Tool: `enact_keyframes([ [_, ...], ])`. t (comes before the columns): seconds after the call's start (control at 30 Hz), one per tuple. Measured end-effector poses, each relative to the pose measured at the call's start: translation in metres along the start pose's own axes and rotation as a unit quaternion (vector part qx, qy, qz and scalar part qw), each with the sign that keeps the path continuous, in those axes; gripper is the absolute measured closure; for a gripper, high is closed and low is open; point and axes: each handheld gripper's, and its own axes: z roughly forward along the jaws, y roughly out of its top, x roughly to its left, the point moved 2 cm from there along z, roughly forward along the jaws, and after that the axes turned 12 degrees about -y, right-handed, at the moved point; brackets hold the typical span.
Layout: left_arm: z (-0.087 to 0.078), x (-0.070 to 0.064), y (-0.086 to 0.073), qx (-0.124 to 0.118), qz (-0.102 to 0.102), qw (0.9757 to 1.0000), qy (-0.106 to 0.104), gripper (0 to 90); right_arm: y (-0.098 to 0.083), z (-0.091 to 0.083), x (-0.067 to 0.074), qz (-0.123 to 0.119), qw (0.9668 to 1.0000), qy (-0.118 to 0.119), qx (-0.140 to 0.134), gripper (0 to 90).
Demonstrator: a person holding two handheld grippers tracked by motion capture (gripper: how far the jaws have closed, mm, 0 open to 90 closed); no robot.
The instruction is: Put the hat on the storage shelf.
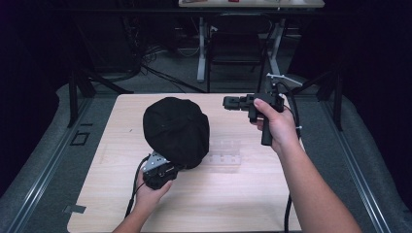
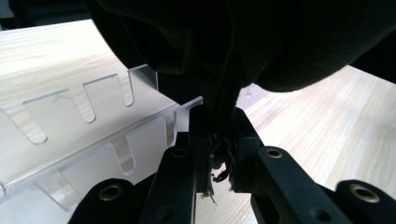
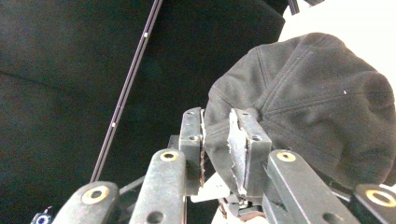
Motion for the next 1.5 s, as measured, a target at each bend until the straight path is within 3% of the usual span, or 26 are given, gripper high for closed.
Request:
enact_keyframes([
  [0.07,-0.001,0.000,0.000,0.004,0.000,1.0000,-0.005,81.4,0.000,-0.001,-0.001,-0.002,1.0000,-0.003,-0.001,74.6],
  [0.1,-0.001,0.000,0.000,0.002,0.001,1.0000,0.003,81.2,-0.001,-0.002,-0.001,-0.002,1.0000,-0.005,-0.003,74.5],
  [0.13,-0.002,0.000,0.001,0.009,0.001,0.9999,-0.007,80.8,-0.001,-0.002,-0.001,-0.002,1.0000,-0.006,-0.003,74.3],
  [0.17,-0.002,-0.001,0.001,0.002,-0.002,1.0000,0.005,79.8,-0.001,-0.003,-0.001,-0.002,1.0000,-0.006,-0.004,74.2],
  [0.23,-0.003,0.000,0.001,0.002,-0.004,1.0000,0.006,76.4,-0.001,-0.004,0.000,-0.003,1.0000,-0.007,-0.002,74.1],
  [0.3,-0.006,0.001,0.002,0.011,-0.007,0.9999,-0.009,74.9,-0.002,-0.004,0.000,-0.004,0.9999,-0.009,-0.004,73.8],
  [0.33,-0.007,0.001,0.002,0.011,-0.008,0.9999,-0.008,73.2,-0.002,-0.004,0.000,-0.004,0.9999,-0.010,-0.004,73.4],
  [0.37,-0.007,0.001,0.002,0.002,-0.009,0.9999,0.007,70.8,-0.002,-0.004,0.000,-0.005,0.9999,-0.010,-0.004,73.2],
  [0.47,-0.012,0.002,0.004,-0.001,-0.021,0.9998,-0.001,63.5,-0.002,-0.005,0.000,-0.008,0.9998,-0.015,-0.003,73.0],
  [0.53,-0.017,0.003,0.006,-0.006,-0.022,0.9996,0.015,58.7,-0.002,-0.006,0.000,-0.007,0.9999,-0.015,-0.004,72.8],
  [0.67,-0.028,0.006,0.010,-0.009,-0.029,0.9995,0.003,51.5,-0.003,-0.007,0.000,-0.010,0.9997,-0.022,-0.006,72.7],
  [0.7,-0.029,0.006,0.011,-0.014,-0.027,0.9995,0.012,50.6,-0.003,-0.008,0.000,-0.012,0.9996,-0.024,-0.005,72.6],
  [0.97,-0.045,0.007,0.016,-0.019,-0.018,0.9996,0.003,46.7,-0.005,-0.014,-0.002,-0.028,0.9982,-0.052,-0.010,72.2],
  [1.17,-0.061,0.012,0.018,-0.028,-0.026,0.9991,0.018,46.7,-0.008,-0.022,-0.003,-0.040,0.9969,-0.067,-0.015,71.9],
  [1.37,-0.077,0.023,0.012,-0.023,-0.035,0.9982,0.044,46.7,-0.014,-0.031,-0.005,-0.068,0.9916,-0.106,-0.031,71.8],
  [1.5,-0.088,0.030,0.003,-0.016,-0.046,0.9970,0.060,46.7,-0.022,-0.035,-0.011,-0.073,0.9896,-0.119,-0.032,71.5],
])
